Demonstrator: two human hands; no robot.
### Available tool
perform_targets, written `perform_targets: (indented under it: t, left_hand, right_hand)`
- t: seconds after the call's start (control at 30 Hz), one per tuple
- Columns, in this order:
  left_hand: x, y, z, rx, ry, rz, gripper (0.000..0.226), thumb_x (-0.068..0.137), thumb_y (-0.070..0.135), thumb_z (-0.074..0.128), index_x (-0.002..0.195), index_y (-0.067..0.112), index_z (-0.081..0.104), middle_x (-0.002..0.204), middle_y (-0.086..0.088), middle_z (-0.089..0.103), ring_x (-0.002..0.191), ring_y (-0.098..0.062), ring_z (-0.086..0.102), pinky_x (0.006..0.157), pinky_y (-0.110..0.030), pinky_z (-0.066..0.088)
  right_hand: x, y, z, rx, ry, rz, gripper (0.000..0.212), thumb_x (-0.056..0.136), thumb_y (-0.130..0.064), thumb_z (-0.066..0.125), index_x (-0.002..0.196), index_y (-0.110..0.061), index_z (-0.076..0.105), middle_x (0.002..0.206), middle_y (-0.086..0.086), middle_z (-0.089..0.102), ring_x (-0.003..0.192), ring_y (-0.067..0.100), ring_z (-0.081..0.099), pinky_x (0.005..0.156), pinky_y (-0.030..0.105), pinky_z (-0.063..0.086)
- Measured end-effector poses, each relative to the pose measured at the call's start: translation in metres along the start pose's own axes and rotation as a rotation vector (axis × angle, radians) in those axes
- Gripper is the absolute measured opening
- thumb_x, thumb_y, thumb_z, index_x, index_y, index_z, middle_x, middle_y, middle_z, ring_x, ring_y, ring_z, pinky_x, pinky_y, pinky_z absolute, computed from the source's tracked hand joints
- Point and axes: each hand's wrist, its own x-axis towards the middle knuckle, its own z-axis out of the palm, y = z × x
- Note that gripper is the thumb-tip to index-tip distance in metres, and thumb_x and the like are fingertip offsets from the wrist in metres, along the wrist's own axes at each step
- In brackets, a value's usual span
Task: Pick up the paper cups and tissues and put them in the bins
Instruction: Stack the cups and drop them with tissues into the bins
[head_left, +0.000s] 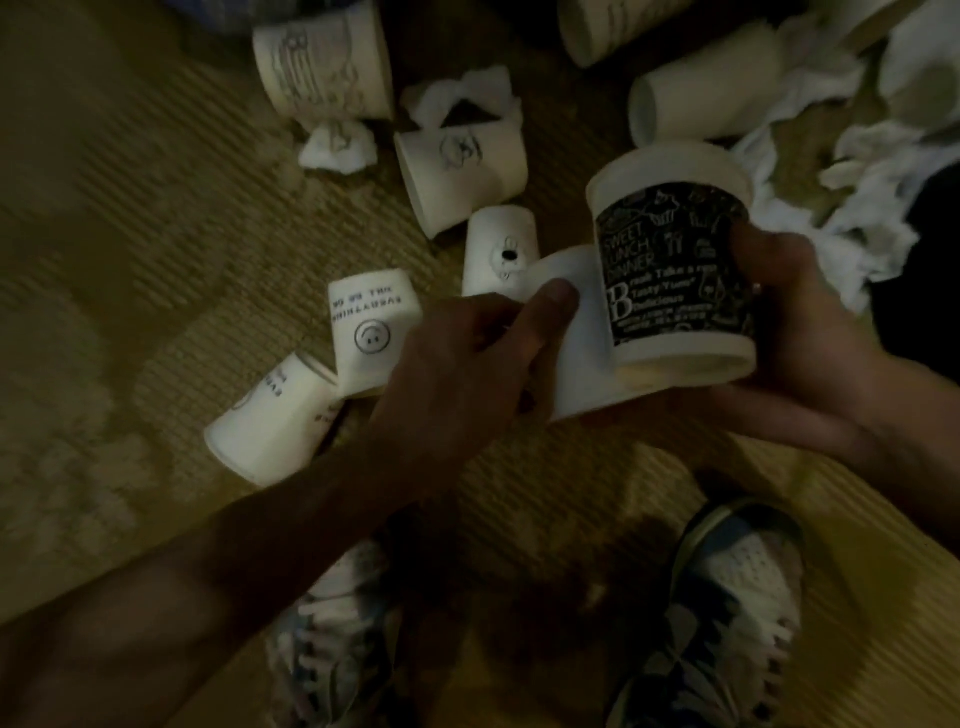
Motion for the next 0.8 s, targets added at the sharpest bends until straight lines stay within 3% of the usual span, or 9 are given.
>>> perform_targets:
  t: [0.07,0.13,0.2,0.27,0.33,0.43,0.57,0.7,0.8]
  left_hand:
    - [0.012,0.005,-0.005,0.110,0.033,0.083,0.059,0.077,0.075,0.049,0.072,0.020,0.070,0.064,0.007,0.069,0.057,-0.005,0.065,0.055,-0.024,0.049]
    - [0.025,0.003,-0.011,0.166,0.143,0.180,0.045,0.083,0.066,0.054,0.079,0.025,0.069,0.068,0.010,0.066,0.064,-0.001,0.063,0.056,-0.017,0.044]
    - [0.038,0.001,-0.018,0.124,0.284,0.175,0.042,0.079,0.060,0.063,0.103,0.026,0.059,0.090,0.008,0.063,0.081,-0.006,0.063,0.065,-0.023,0.050]
    - [0.049,-0.004,-0.021,0.108,0.329,0.166,0.061,0.074,0.058,0.069,0.121,0.030,0.042,0.116,-0.002,0.053,0.101,-0.019,0.060,0.077,-0.034,0.054]
    - [0.056,-0.008,-0.019,0.213,0.331,0.172,0.071,0.073,0.057,0.071,0.128,0.033,0.033,0.130,-0.003,0.043,0.110,-0.020,0.054,0.083,-0.035,0.050]
    - [0.060,-0.012,-0.006,0.419,0.309,0.205,0.078,0.073,0.059,0.070,0.132,0.040,0.024,0.135,-0.003,0.030,0.107,-0.014,0.042,0.080,-0.033,0.040]
    - [0.067,-0.009,0.008,0.622,0.176,0.222,0.091,0.076,0.051,0.073,0.144,0.035,0.014,0.145,-0.010,0.025,0.121,-0.032,0.045,0.088,-0.040,0.043]
    - [0.074,0.020,0.010,0.545,0.052,0.207,0.099,0.072,0.044,0.077,0.149,0.033,0.016,0.141,-0.005,0.037,0.126,-0.027,0.043,0.089,-0.029,0.037]
    - [0.068,0.072,0.013,0.421,-0.009,0.334,0.075,0.070,0.052,0.073,0.132,0.053,0.031,0.110,0.025,0.046,0.097,-0.001,0.054,0.064,-0.013,0.040]
  right_hand:
    - [0.000,-0.009,-0.002,-0.124,0.044,-0.062,0.070,0.055,-0.047,0.085,0.115,-0.014,0.070,0.117,0.009,0.068,0.109,0.025,0.063,0.091,0.041,0.050]
    - [0.001,-0.017,-0.003,-0.129,0.008,-0.071,0.070,0.056,-0.048,0.084,0.115,-0.014,0.068,0.113,0.007,0.068,0.105,0.024,0.064,0.089,0.040,0.053]
    - [-0.001,-0.024,-0.004,-0.120,0.010,-0.075,0.067,0.054,-0.048,0.086,0.110,-0.015,0.071,0.105,0.006,0.070,0.097,0.021,0.067,0.082,0.038,0.056]
    - [-0.002,-0.027,-0.005,-0.100,0.029,-0.088,0.063,0.052,-0.048,0.087,0.105,-0.015,0.074,0.101,0.004,0.072,0.092,0.018,0.070,0.077,0.033,0.057]
    - [-0.001,-0.029,-0.007,-0.082,0.044,-0.091,0.062,0.052,-0.048,0.087,0.104,-0.015,0.075,0.101,0.004,0.073,0.092,0.018,0.070,0.076,0.034,0.057]
    - [-0.005,-0.032,-0.010,-0.087,0.060,-0.095,0.066,0.053,-0.049,0.087,0.108,-0.015,0.074,0.107,0.006,0.072,0.097,0.021,0.070,0.078,0.039,0.057]
    - [-0.014,-0.035,-0.011,-0.107,0.051,-0.107,0.065,0.057,-0.049,0.085,0.111,-0.014,0.073,0.109,0.008,0.071,0.099,0.023,0.069,0.078,0.041,0.057]
    - [-0.035,-0.039,-0.009,-0.148,0.122,-0.168,0.065,0.053,-0.046,0.088,0.106,-0.012,0.074,0.102,0.010,0.073,0.087,0.023,0.072,0.064,0.035,0.058]
    - [-0.064,-0.054,-0.003,-0.275,0.227,-0.280,0.070,0.043,-0.051,0.090,0.104,-0.018,0.076,0.109,0.008,0.072,0.096,0.021,0.070,0.074,0.036,0.058]
